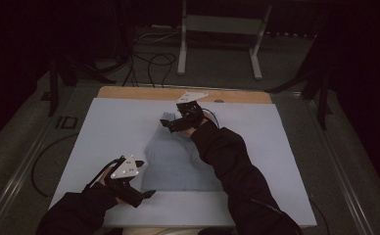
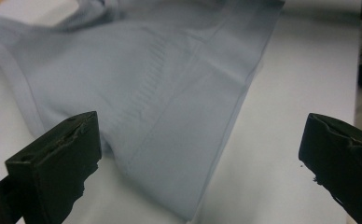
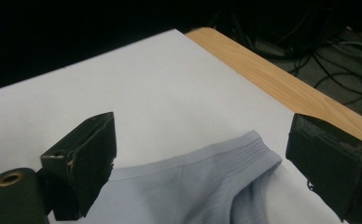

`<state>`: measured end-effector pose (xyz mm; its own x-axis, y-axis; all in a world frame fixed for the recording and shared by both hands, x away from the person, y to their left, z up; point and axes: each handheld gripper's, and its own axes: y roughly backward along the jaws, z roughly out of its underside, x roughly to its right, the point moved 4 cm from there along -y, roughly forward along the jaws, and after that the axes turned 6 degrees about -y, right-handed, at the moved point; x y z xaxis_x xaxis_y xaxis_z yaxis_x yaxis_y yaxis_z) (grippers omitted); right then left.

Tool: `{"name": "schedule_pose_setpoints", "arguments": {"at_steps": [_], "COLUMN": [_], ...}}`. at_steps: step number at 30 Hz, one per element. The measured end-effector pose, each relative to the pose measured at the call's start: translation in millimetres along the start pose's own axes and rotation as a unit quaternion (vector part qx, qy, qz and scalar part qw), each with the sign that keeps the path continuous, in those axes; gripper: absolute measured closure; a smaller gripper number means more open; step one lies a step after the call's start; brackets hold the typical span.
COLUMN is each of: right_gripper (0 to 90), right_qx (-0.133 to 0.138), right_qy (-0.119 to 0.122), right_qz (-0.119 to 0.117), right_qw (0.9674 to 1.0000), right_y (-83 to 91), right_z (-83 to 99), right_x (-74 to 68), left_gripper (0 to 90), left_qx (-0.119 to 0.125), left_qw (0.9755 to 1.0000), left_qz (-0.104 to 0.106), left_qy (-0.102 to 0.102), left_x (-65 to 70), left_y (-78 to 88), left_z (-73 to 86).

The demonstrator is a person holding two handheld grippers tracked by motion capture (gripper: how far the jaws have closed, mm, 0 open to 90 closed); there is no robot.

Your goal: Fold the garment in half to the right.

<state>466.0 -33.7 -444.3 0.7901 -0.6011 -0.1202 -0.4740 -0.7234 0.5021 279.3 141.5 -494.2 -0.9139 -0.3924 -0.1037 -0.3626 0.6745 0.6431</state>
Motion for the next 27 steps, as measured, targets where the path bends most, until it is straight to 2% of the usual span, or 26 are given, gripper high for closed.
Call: {"name": "schedule_pose_setpoints", "arguments": {"at_steps": [4,10,13,15,19,22,24,27], "right_gripper": [8.8,9.8,12.0,12.1,12.8,13.3,13.4,14.3], "right_qx": [-0.014,-0.029,-0.033,-0.038,-0.047,-0.061,-0.069,-0.091], "right_qy": [-0.001,-0.010,-0.012,-0.016,-0.019,-0.023,-0.026,-0.035], "right_qz": [0.005,0.008,0.008,0.010,0.014,0.018,0.021,0.034], "right_qw": [0.9999,0.9995,0.9993,0.9991,0.9986,0.9977,0.9971,0.9947], "right_y": [-10.7,-27.4,-36.2,-42.2,-54.2,-63.0,-68.0,-77.8], "right_z": [-0.3,1.2,0.0,-1.5,-4.2,-4.4,-3.6,-0.4], "right_x": [5.4,14.5,17.7,20.2,25.7,29.5,32.5,36.4], "left_gripper": [0.2,1.0,1.1,1.1,2.9,4.4,6.9,7.8], "left_qx": [-0.009,-0.026,-0.031,-0.029,-0.041,-0.040,-0.034,-0.048], "left_qw": [0.9999,0.9990,0.9987,0.9983,0.9971,0.9960,0.9959,0.9944], "left_qz": [-0.001,-0.002,-0.005,-0.008,-0.016,-0.023,-0.018,-0.024], "left_qy": [0.007,0.037,0.039,0.050,0.063,0.077,0.082,0.090], "left_x": [-0.1,0.0,0.8,-0.3,-1.1,-2.7,-2.7,-3.3], "left_y": [-2.8,-11.7,-15.4,-17.1,-20.1,-20.6,-20.1,-21.4], "left_z": [4.7,10.7,12.5,13.5,17.5,19.6,19.5,20.5]}}
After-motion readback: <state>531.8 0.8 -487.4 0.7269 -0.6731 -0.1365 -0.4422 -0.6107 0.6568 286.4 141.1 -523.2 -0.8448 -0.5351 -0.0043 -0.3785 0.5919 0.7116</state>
